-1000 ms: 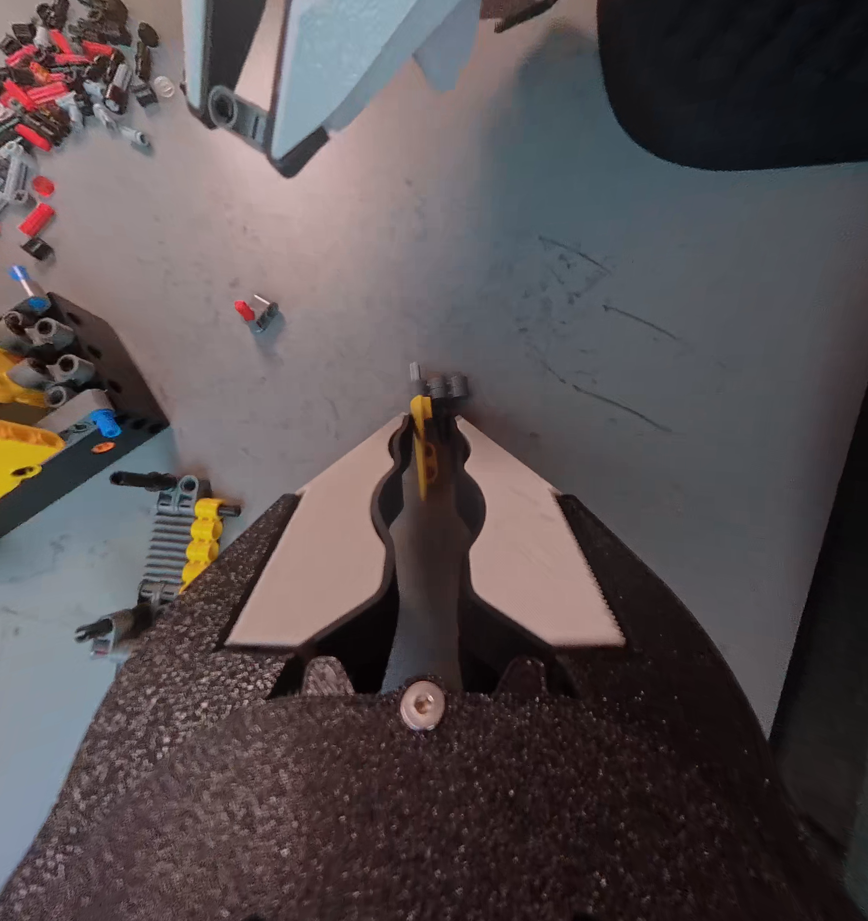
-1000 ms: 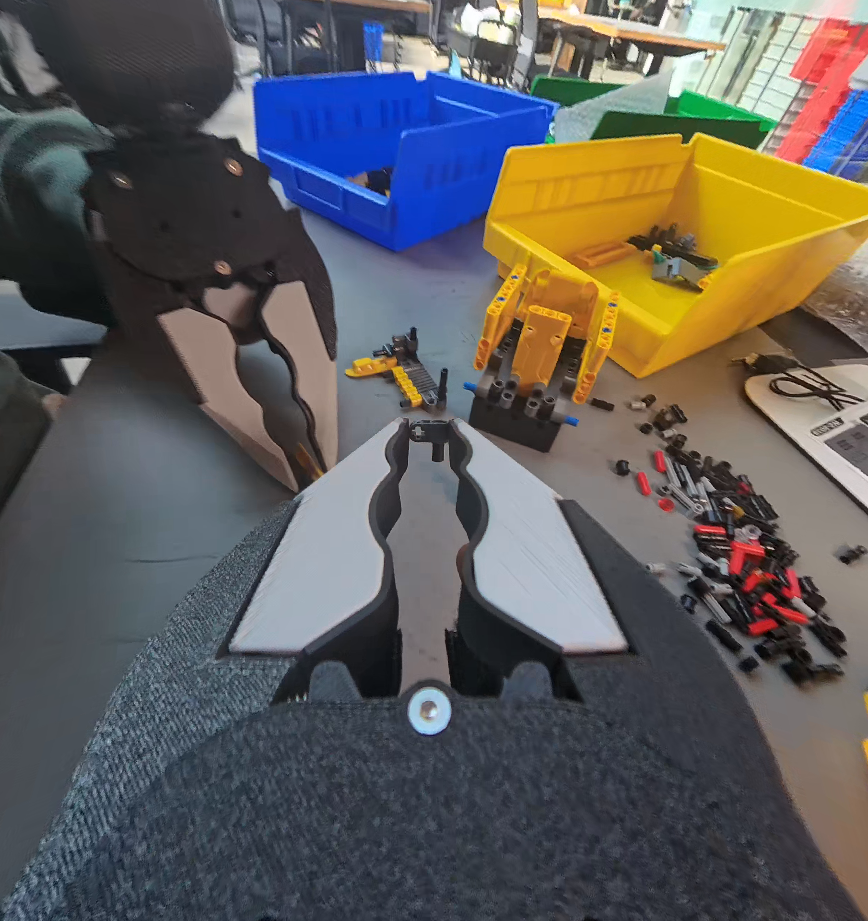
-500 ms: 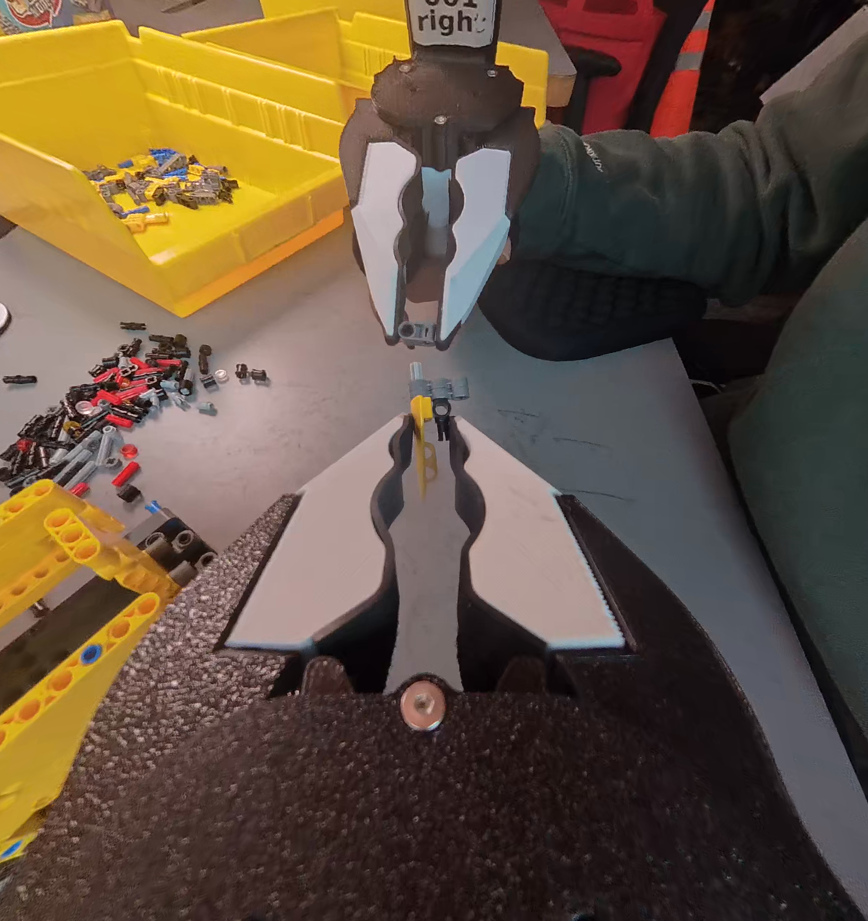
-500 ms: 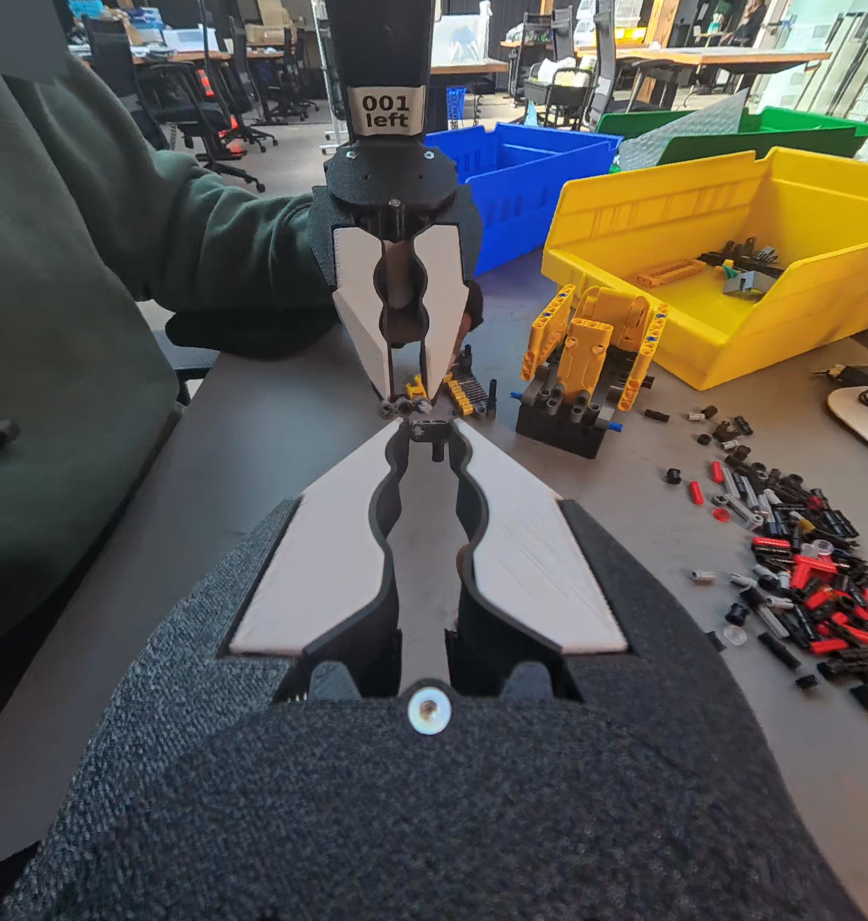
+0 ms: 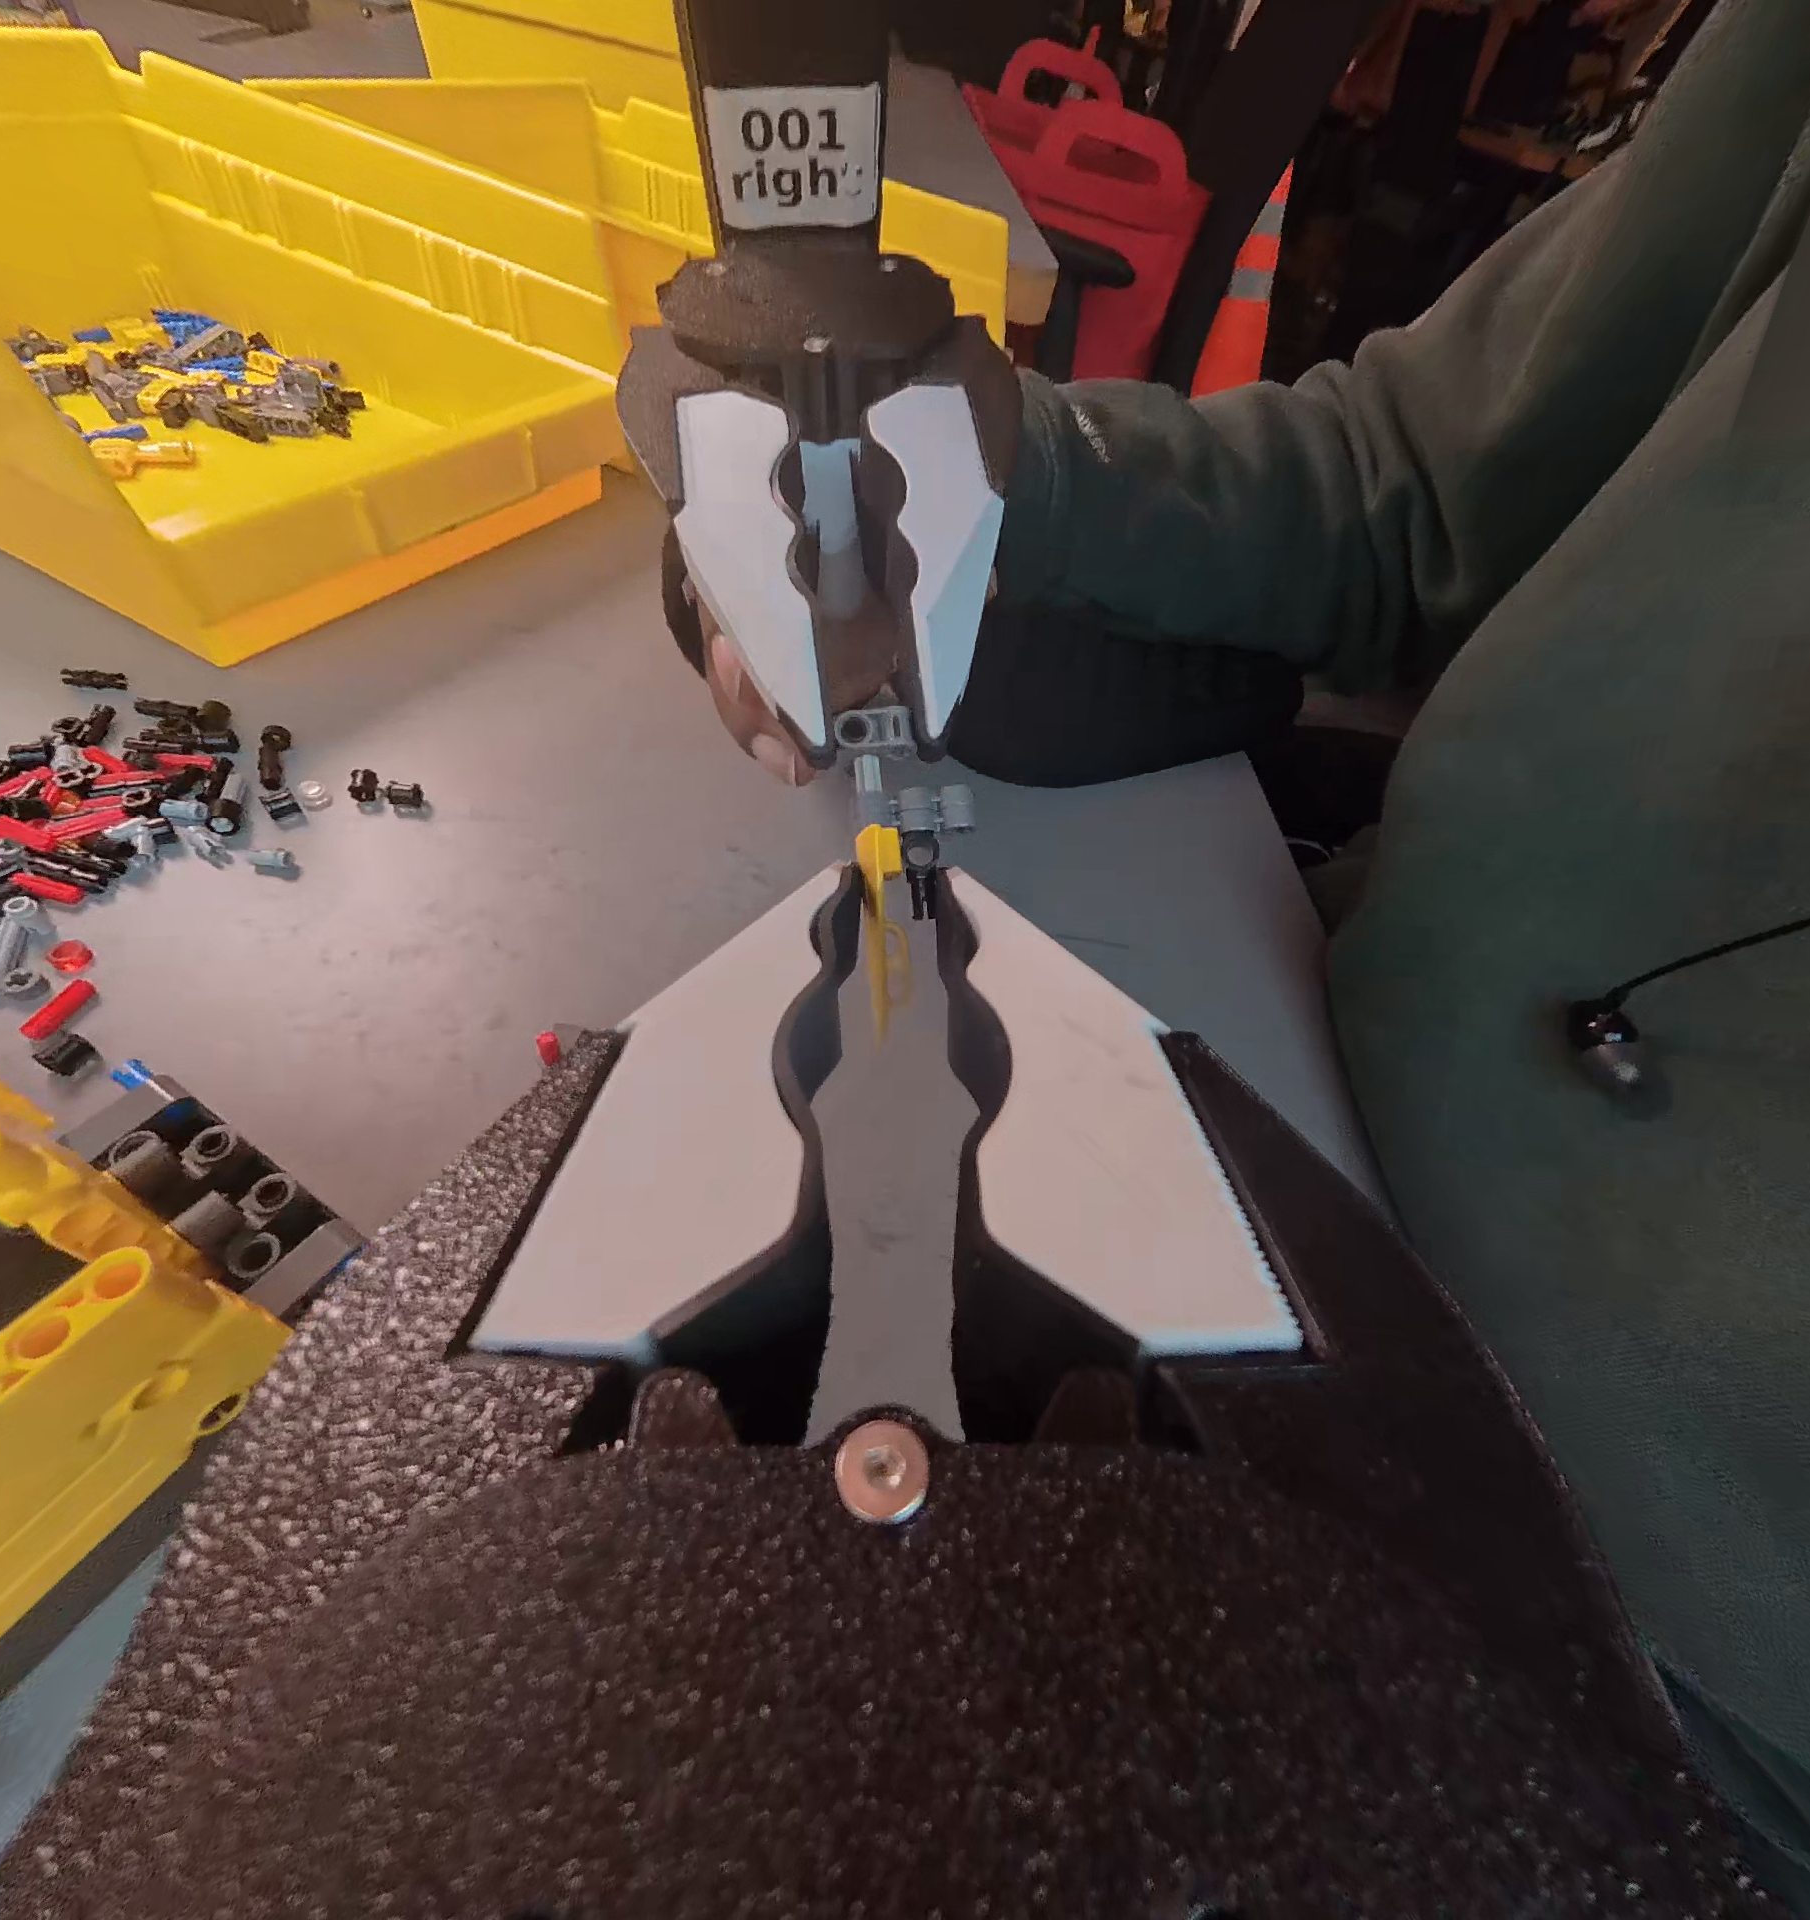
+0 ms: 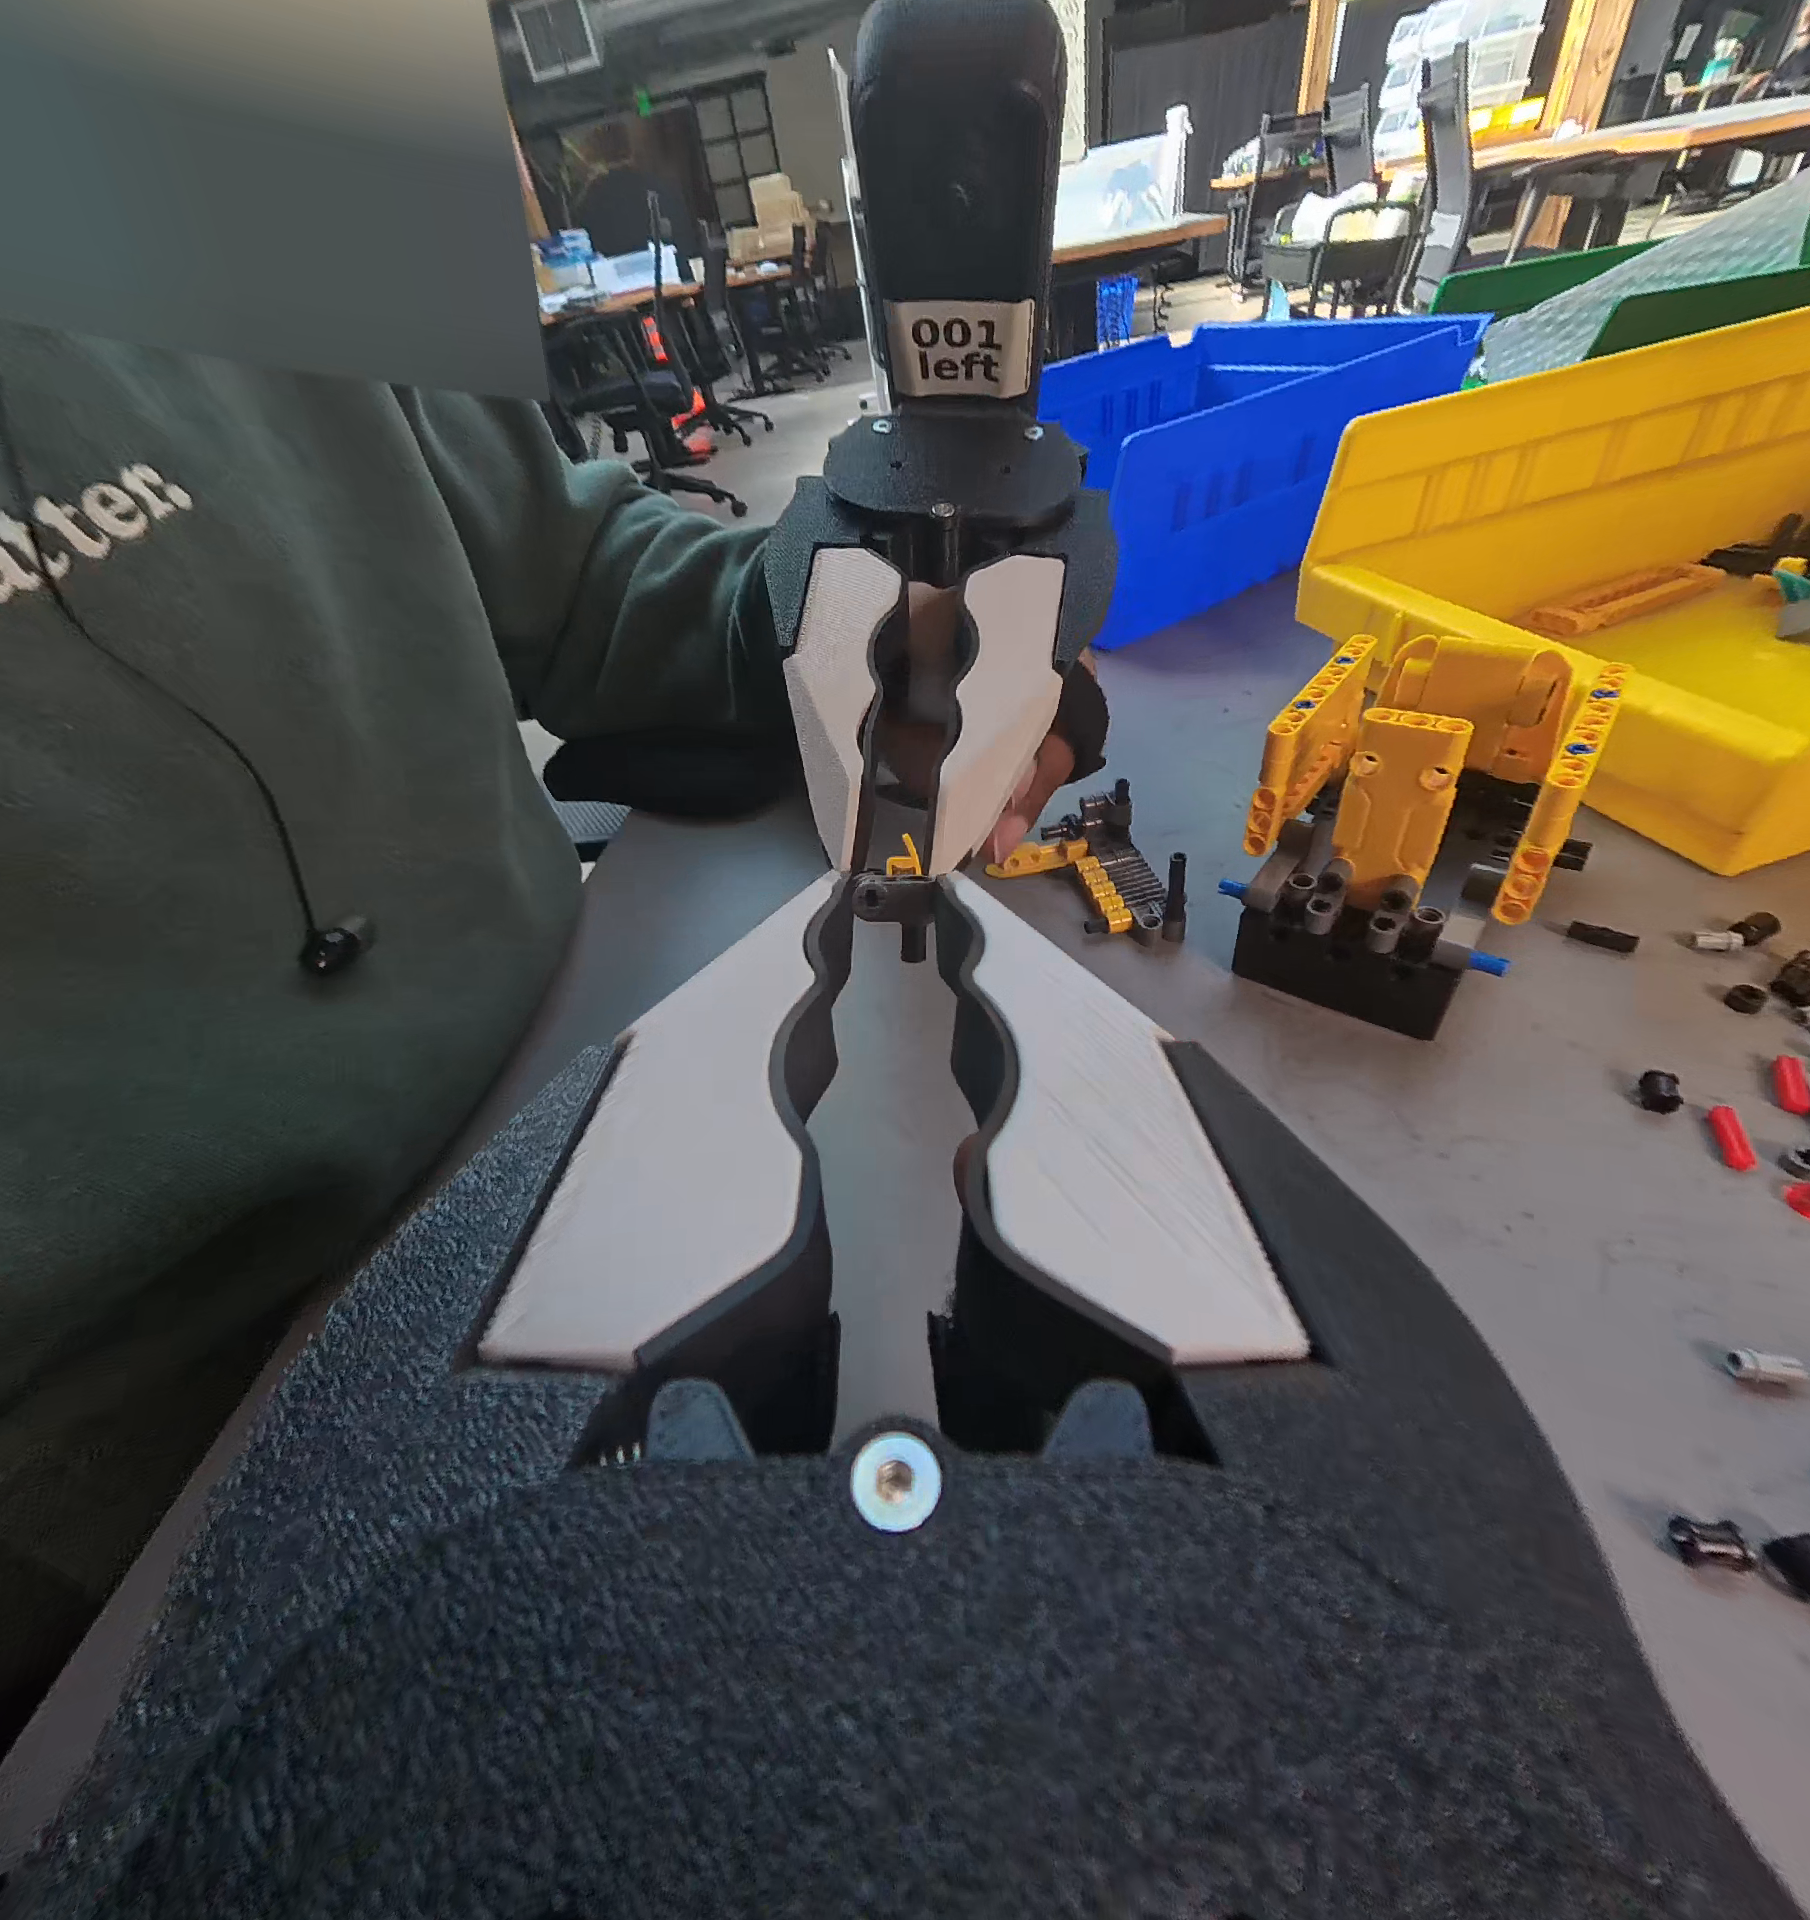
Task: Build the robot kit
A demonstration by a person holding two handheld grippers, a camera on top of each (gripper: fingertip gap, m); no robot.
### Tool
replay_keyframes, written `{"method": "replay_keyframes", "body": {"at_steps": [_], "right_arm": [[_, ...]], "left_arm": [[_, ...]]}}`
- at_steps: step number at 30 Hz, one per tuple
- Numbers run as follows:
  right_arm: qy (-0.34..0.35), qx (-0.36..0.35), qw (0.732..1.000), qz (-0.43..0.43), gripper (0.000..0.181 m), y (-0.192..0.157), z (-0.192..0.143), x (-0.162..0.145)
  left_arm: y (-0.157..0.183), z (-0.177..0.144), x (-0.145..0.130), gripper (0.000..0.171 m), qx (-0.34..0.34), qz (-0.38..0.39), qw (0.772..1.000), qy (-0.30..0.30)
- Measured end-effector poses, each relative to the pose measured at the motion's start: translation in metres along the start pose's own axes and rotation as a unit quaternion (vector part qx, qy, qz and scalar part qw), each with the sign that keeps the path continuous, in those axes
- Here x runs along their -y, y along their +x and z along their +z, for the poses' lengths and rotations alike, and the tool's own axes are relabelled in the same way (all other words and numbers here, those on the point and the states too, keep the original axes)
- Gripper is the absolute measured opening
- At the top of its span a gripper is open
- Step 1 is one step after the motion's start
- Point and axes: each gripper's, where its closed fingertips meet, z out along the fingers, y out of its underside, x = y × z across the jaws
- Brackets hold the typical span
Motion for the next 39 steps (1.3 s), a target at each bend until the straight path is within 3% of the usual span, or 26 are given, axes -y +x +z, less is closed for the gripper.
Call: {"method": "replay_keyframes", "body": {"at_steps": [6, 12, 39], "right_arm": [[0.054, 0.031, 0.997, 0.048, 0.014, -0.001, -0.002, 0.014], [0.054, 0.04, 0.996, 0.058, 0.014, -0.002, -0.001, 0.013], [-0.039, 0.01, 0.999, 0.02, 0.014, -0.002, 0.004, -0.013]], "left_arm": [[0.008, -0.003, 0.012, 0.013, -0.021, -0.023, 0.999, 0.031], [0.008, -0.003, 0.012, 0.013, -0.019, -0.026, 0.999, 0.03], [0.008, 0.005, -0.011, 0.013, -0.021, -0.029, 0.999, -0.025]]}}
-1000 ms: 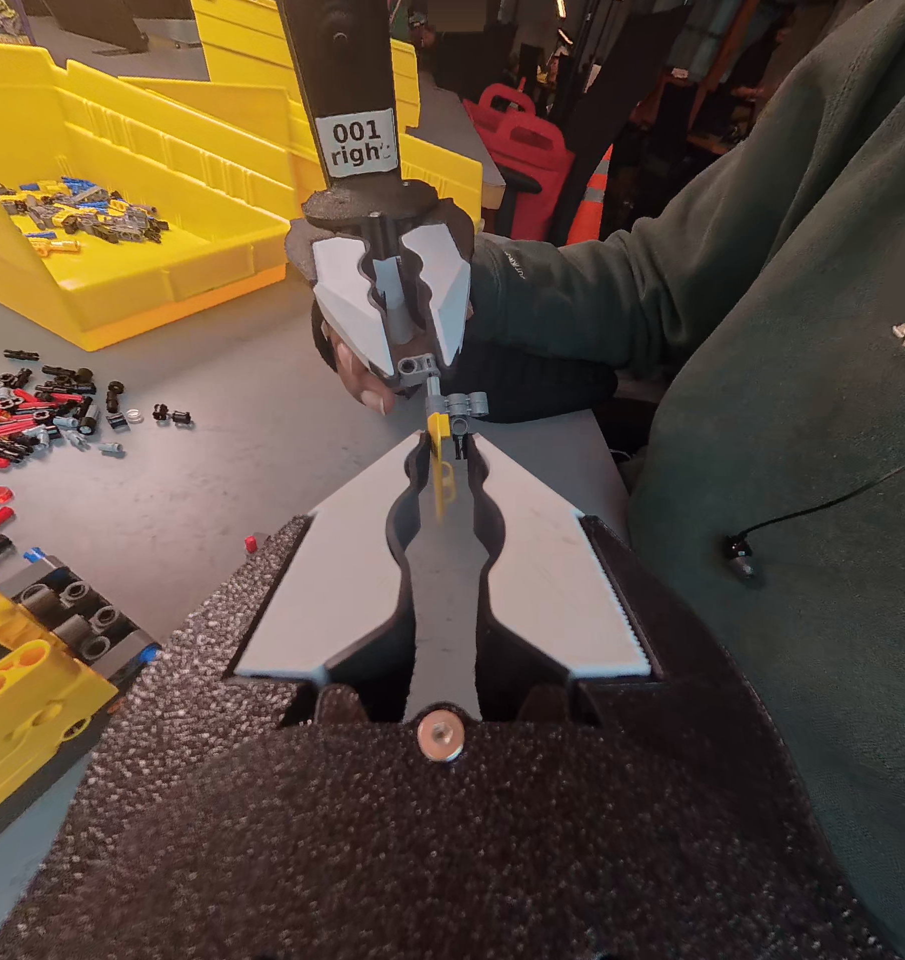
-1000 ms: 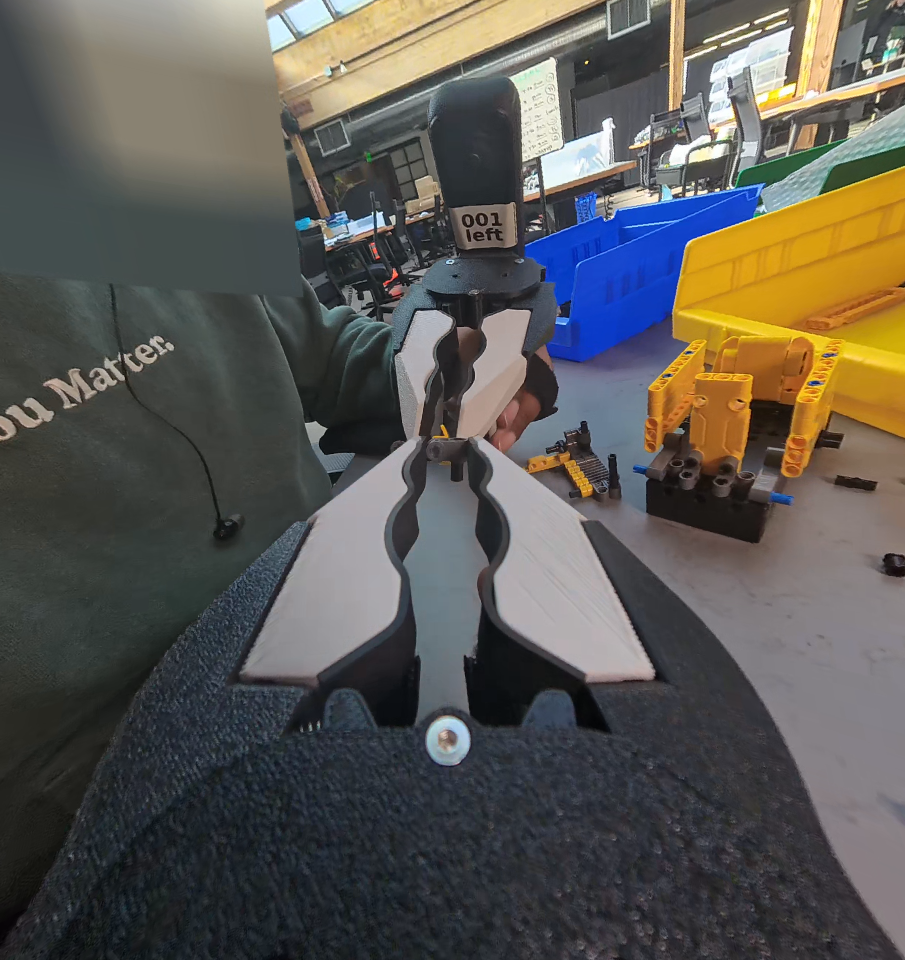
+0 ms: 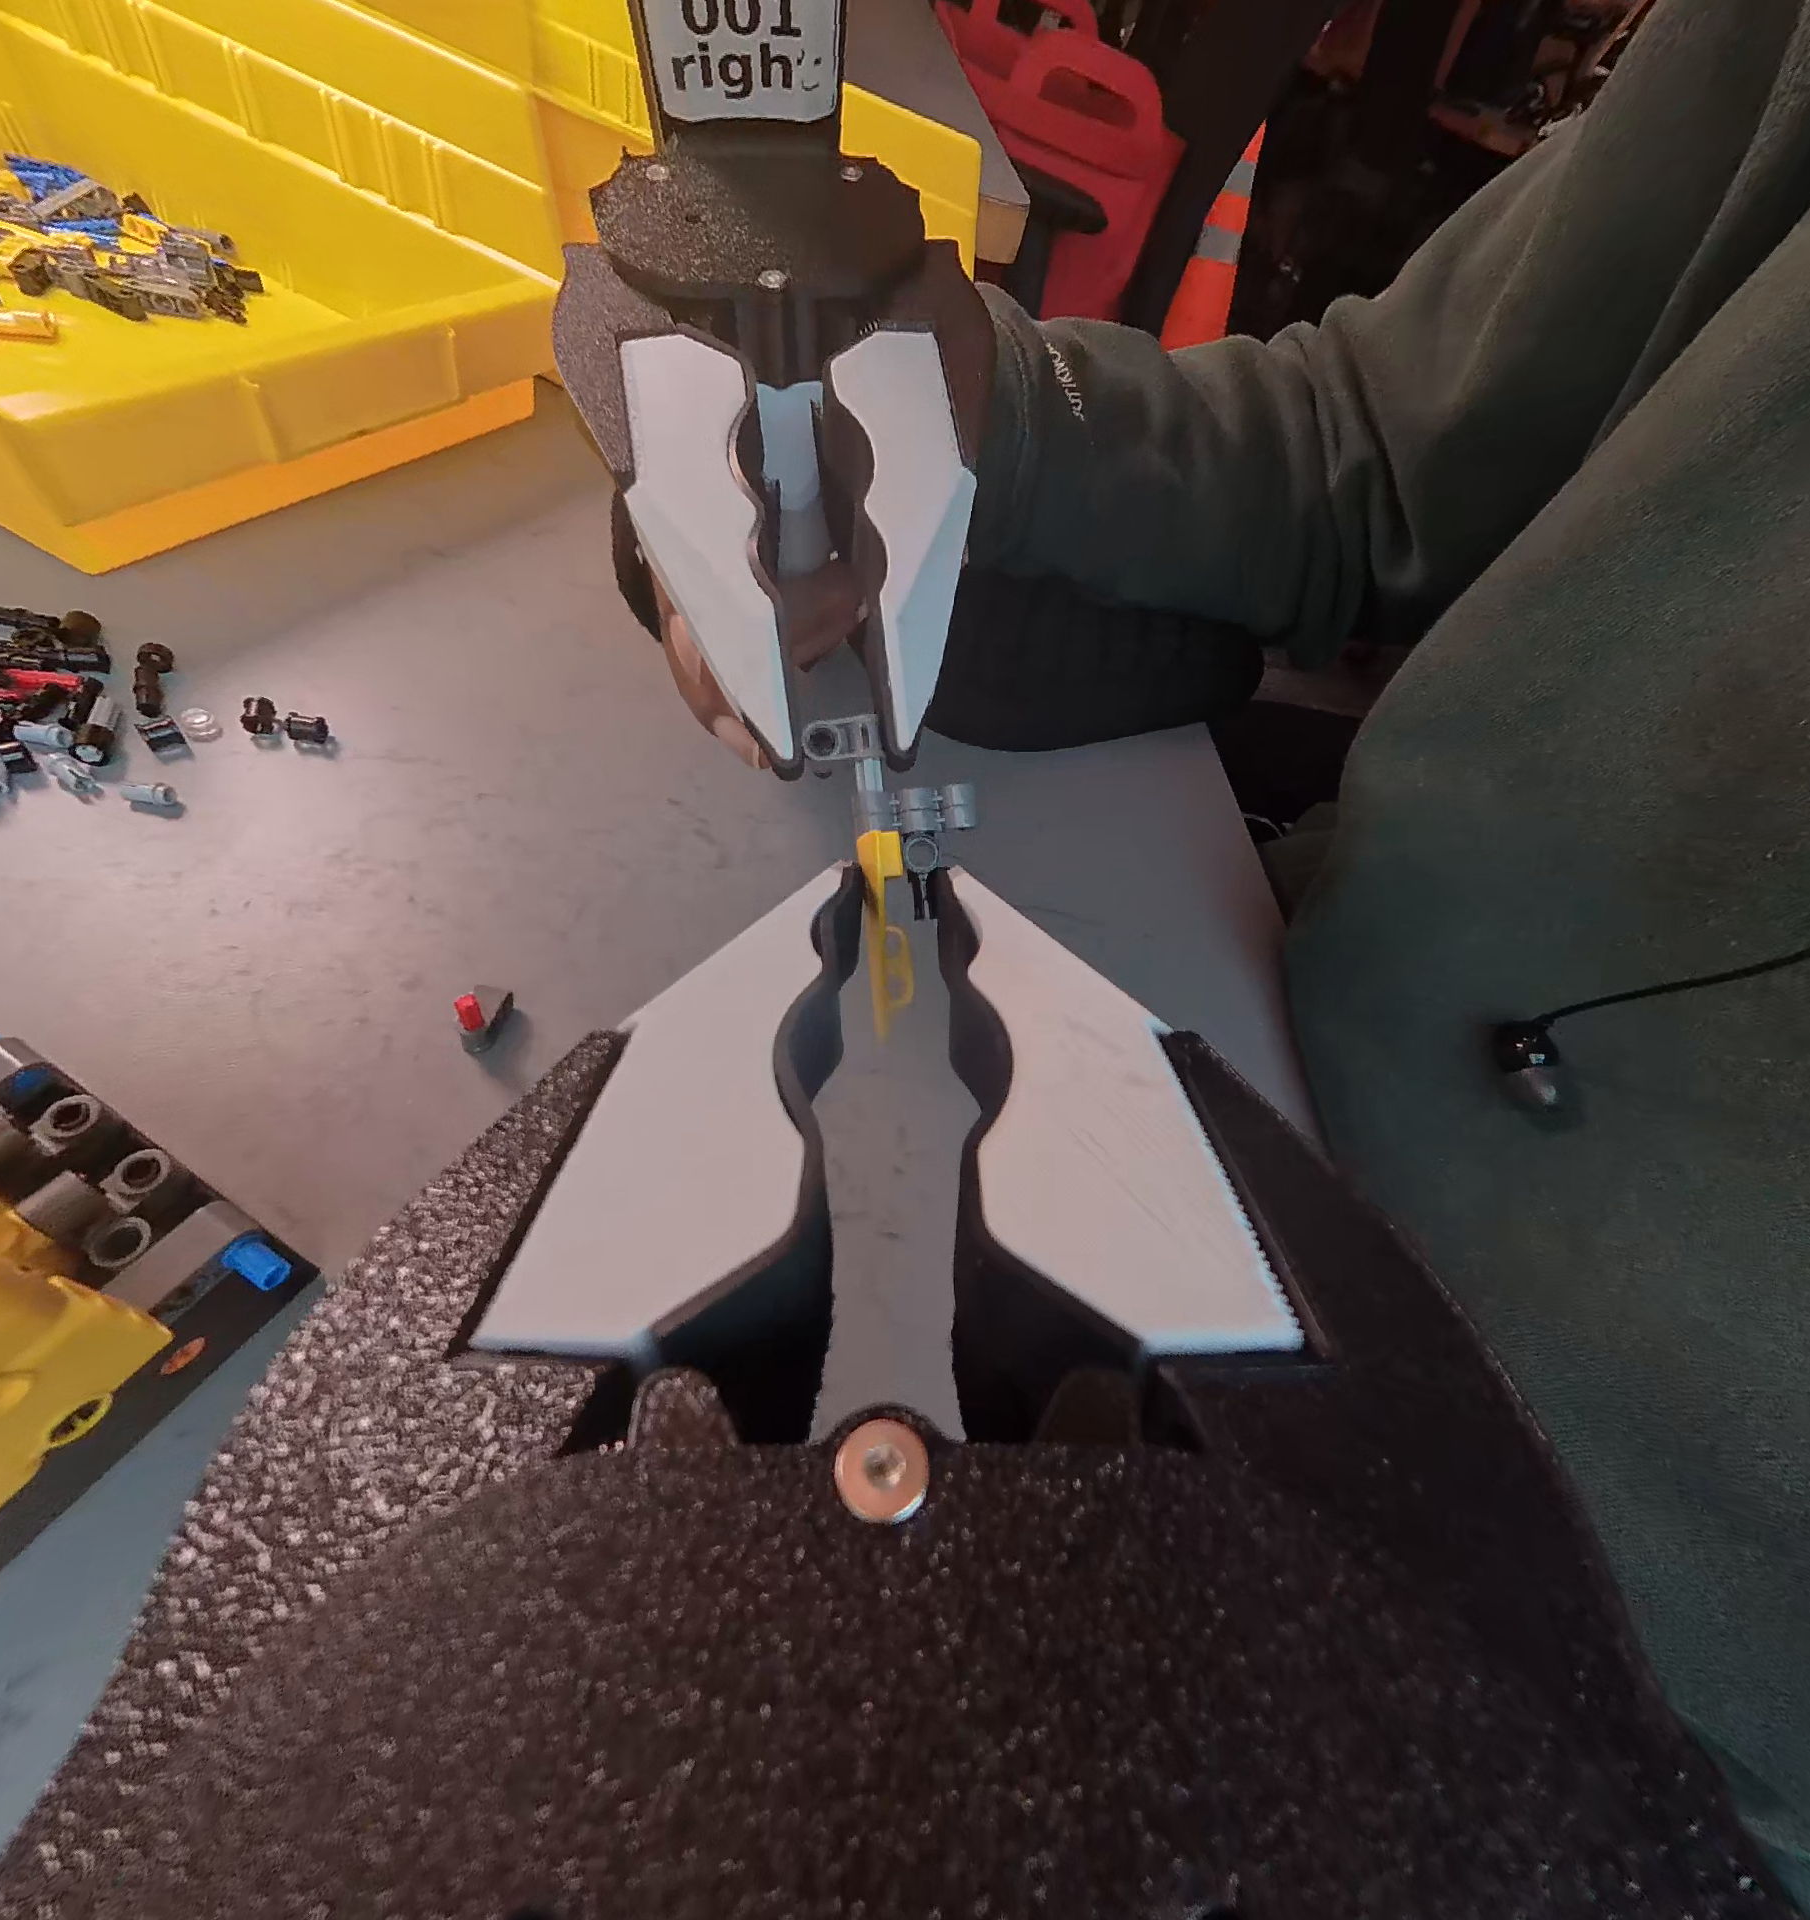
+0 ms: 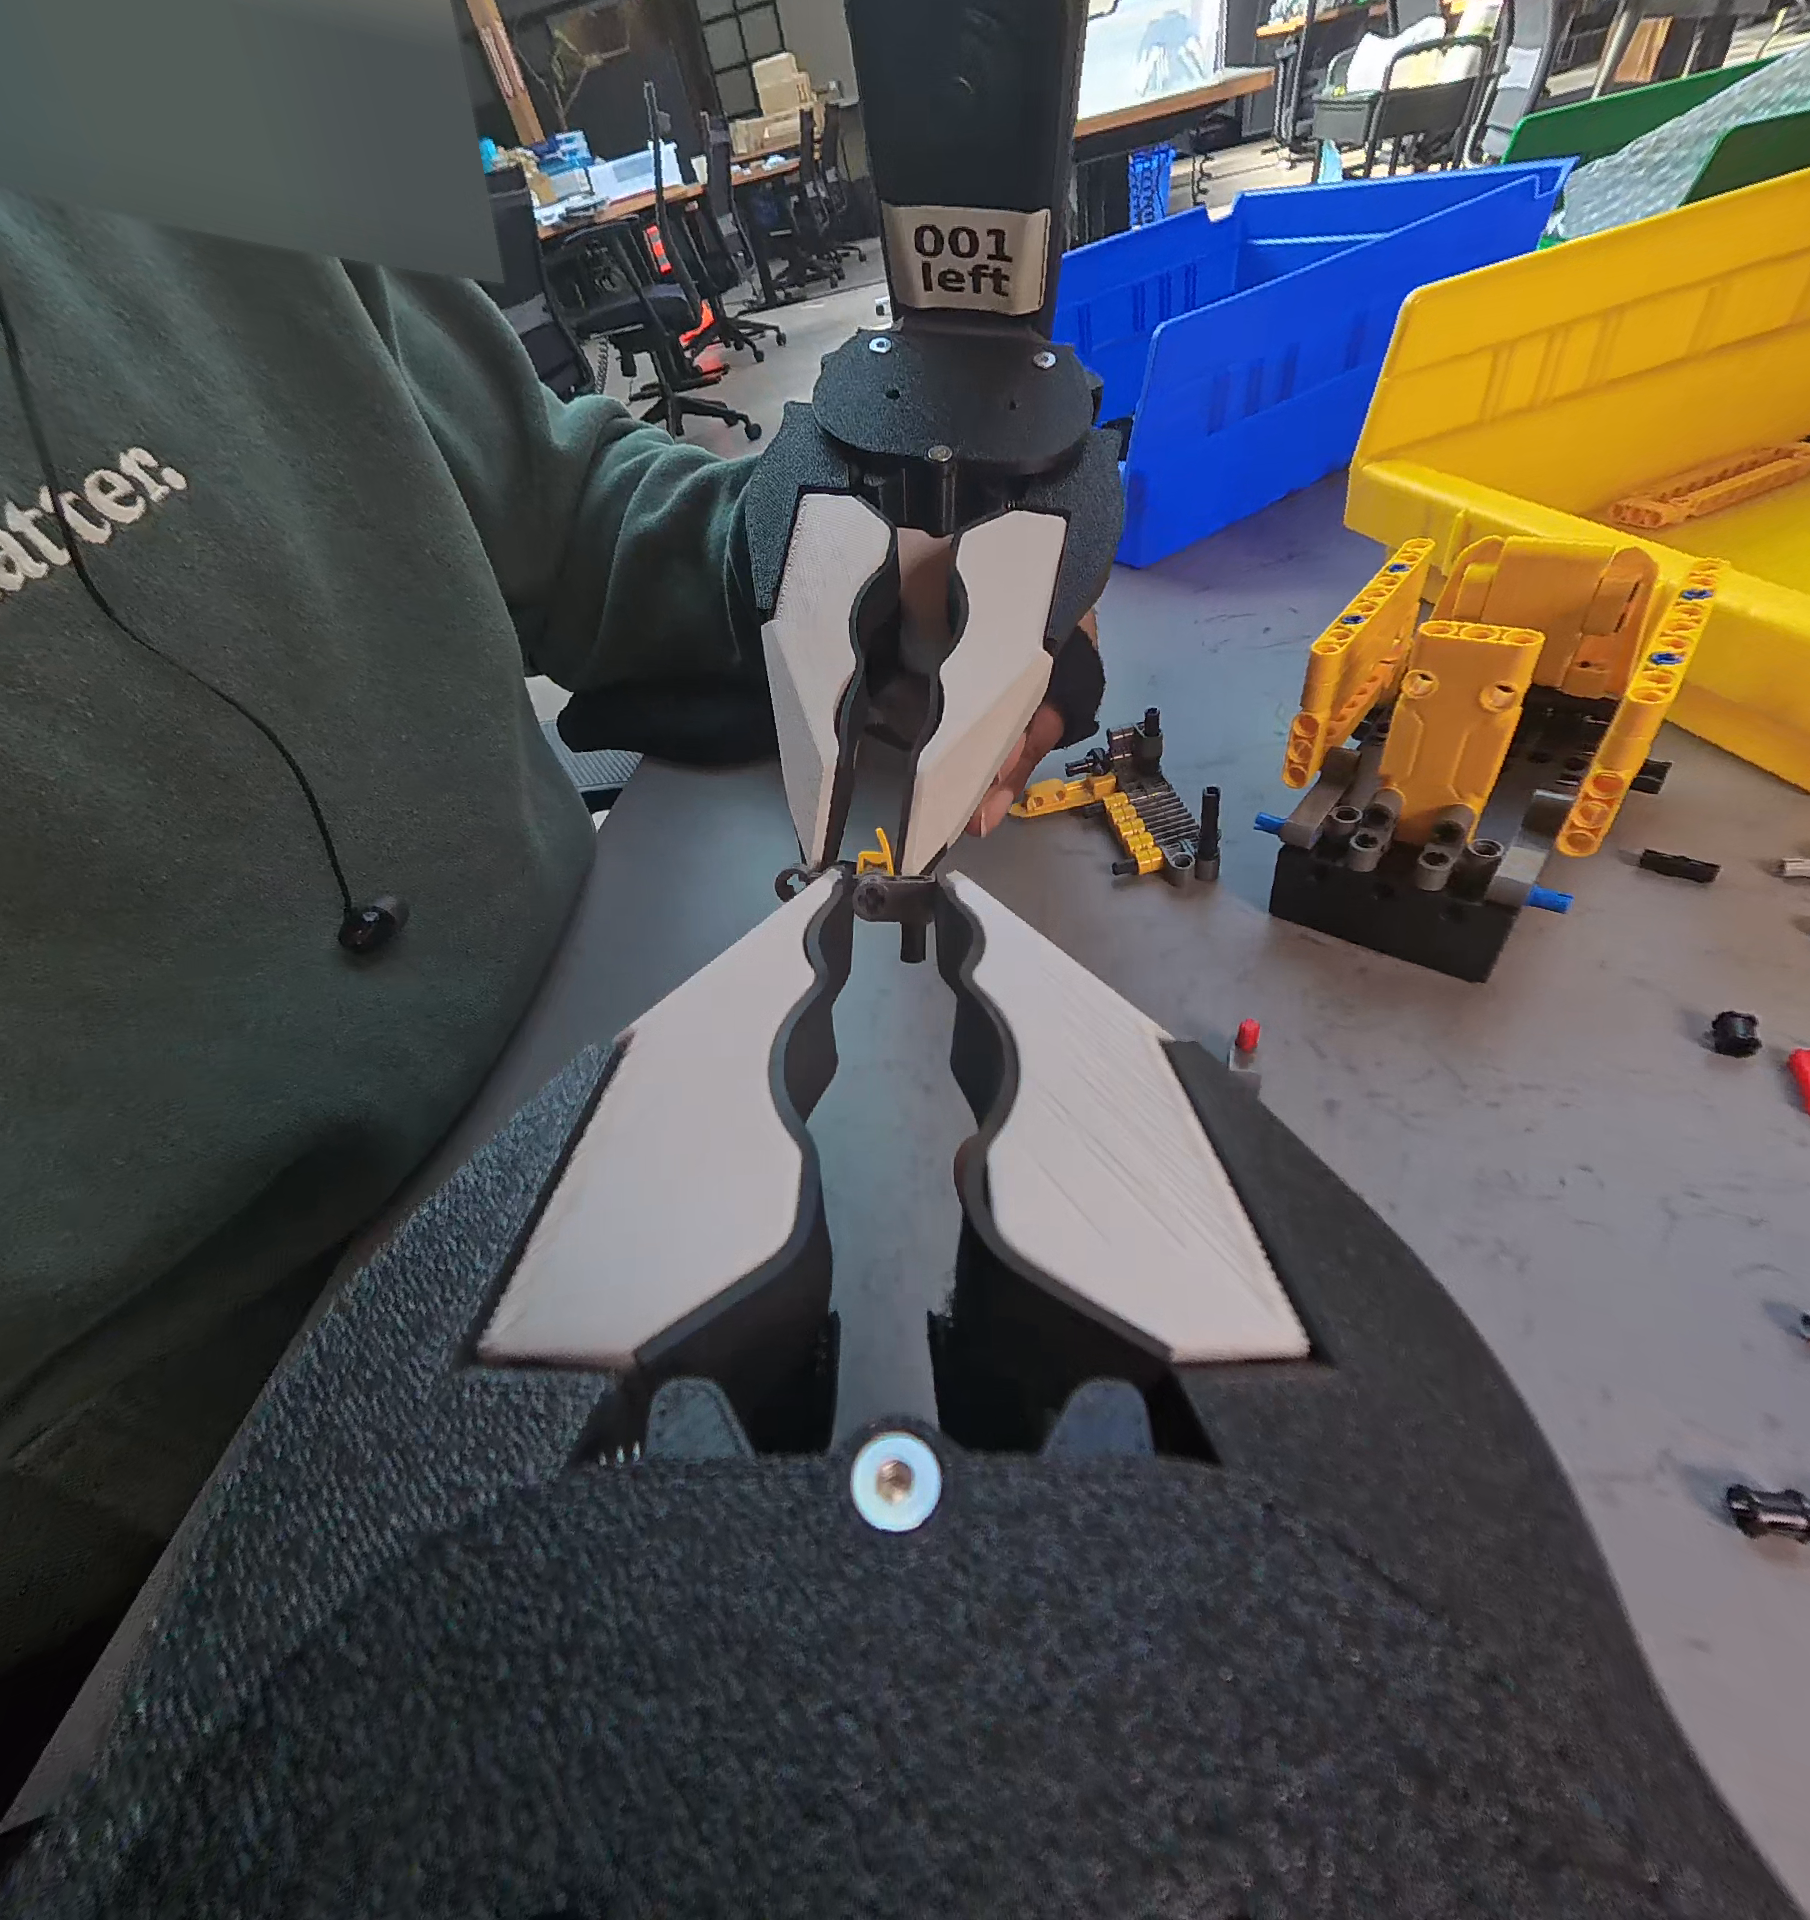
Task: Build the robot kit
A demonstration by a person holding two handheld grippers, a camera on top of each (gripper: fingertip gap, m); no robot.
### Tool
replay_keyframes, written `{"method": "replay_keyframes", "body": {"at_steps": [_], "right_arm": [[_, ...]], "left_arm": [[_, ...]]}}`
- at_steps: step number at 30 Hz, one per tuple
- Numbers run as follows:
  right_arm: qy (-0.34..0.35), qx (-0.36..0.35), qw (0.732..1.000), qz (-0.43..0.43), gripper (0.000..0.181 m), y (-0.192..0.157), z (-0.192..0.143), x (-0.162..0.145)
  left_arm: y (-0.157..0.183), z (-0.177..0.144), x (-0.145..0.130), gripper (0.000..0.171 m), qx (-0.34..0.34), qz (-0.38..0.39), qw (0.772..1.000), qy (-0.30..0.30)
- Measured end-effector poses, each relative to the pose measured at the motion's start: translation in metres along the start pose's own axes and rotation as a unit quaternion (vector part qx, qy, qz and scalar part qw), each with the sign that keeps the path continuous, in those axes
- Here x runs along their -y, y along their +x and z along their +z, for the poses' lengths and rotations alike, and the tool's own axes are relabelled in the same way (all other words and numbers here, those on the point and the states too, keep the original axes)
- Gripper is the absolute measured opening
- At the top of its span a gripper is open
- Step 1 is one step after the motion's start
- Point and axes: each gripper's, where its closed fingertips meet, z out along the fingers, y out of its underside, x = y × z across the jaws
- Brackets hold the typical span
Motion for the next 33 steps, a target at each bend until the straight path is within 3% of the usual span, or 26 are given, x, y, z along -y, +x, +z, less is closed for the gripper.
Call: {"method": "replay_keyframes", "body": {"at_steps": [33], "right_arm": [[-0.026, -0.017, 0.999, -0.01, 0.014, 0.0028, -0.0009, -0.0074]], "left_arm": [[-0.0021, -0.0025, 0.0049, 0.013, 0.005, -0.008, 1.0, 0.018]]}}
